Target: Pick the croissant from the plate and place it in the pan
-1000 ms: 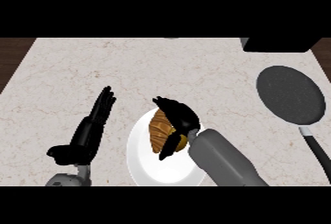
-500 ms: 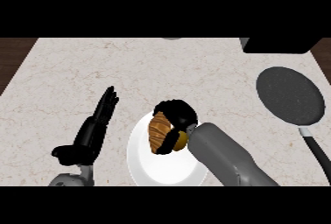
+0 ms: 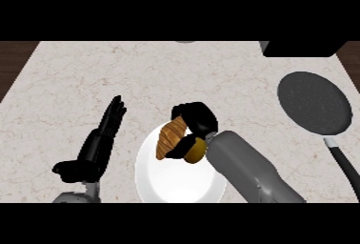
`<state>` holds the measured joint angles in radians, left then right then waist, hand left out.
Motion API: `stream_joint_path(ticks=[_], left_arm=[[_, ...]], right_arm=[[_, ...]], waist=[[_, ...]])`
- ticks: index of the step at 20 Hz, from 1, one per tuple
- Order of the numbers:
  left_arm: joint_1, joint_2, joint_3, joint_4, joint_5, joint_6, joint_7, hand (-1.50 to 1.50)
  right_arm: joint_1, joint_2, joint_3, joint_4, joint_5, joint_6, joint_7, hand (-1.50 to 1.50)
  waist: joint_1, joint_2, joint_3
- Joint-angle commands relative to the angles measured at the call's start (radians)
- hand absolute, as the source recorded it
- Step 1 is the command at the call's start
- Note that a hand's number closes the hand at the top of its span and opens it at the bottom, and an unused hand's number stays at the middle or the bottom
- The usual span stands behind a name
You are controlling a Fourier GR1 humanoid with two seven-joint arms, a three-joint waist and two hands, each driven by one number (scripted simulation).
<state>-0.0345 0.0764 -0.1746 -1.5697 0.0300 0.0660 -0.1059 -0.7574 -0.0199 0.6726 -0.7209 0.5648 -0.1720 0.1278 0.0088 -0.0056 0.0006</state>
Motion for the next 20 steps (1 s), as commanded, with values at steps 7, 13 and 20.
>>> stream_joint_path(ticks=[7, 13, 20], left_arm=[[0.029, 0.015, 0.023, 0.02, 0.012, -0.016, -0.015, 0.0], [0.015, 0.031, 0.048, -0.012, 0.019, -0.011, 0.02, 0.0], [0.001, -0.021, 0.006, 0.004, -0.034, 0.034, 0.0, 0.0]], right_arm=[[-0.013, -0.066, -0.107, -0.041, 0.132, -0.232, 0.533, 1.5], [-0.038, -0.162, -0.075, -0.327, 0.305, -0.265, 0.776, 1.5], [0.044, -0.223, -0.184, -0.611, 0.379, -0.257, 0.953, 1.5]], waist=[[-0.029, -0.004, -0.002], [-0.047, -0.013, -0.002], [-0.037, -0.004, -0.001]])
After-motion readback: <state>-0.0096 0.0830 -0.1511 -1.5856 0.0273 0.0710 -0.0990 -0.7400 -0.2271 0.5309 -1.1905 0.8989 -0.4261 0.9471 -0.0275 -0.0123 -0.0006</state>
